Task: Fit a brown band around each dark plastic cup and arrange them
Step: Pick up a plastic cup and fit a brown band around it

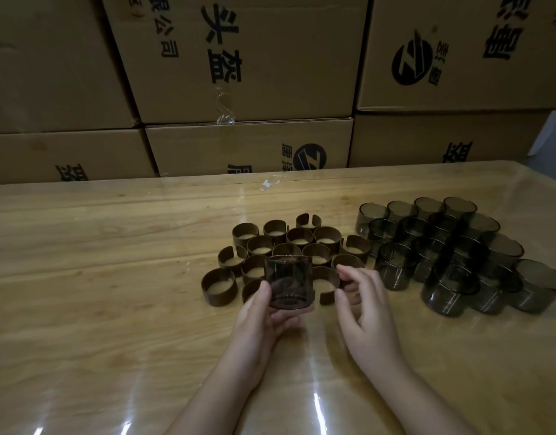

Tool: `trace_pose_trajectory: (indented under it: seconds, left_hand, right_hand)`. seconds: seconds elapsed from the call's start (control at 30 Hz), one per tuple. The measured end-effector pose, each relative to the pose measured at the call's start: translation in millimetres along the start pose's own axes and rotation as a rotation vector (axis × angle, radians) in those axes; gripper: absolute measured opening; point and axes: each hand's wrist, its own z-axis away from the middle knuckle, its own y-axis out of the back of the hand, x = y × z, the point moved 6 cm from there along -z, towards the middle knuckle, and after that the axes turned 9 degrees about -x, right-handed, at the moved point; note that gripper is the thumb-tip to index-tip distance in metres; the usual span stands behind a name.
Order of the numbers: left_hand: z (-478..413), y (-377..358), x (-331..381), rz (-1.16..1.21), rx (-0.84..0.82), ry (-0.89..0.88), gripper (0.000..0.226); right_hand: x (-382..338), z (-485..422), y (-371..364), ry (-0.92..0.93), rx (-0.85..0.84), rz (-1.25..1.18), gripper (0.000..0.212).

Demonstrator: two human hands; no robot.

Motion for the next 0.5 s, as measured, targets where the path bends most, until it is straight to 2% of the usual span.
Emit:
trace_pose_trajectory:
  seconds: [0.27, 0.5]
  left_hand:
    - [11.2, 13.2, -2.7, -0.003, -0.033, 0.005, 0.067]
    - [52.9, 56.7, 0.6, 0.158, 0.016, -0.023, 0.066]
  right_hand:
    - [13.2, -3.9, -2.1, -0.078, -0.071, 0.029, 0.031]
    - [11.8, -3.2, -2.7, -0.104, -0.092, -0.026, 0.028]
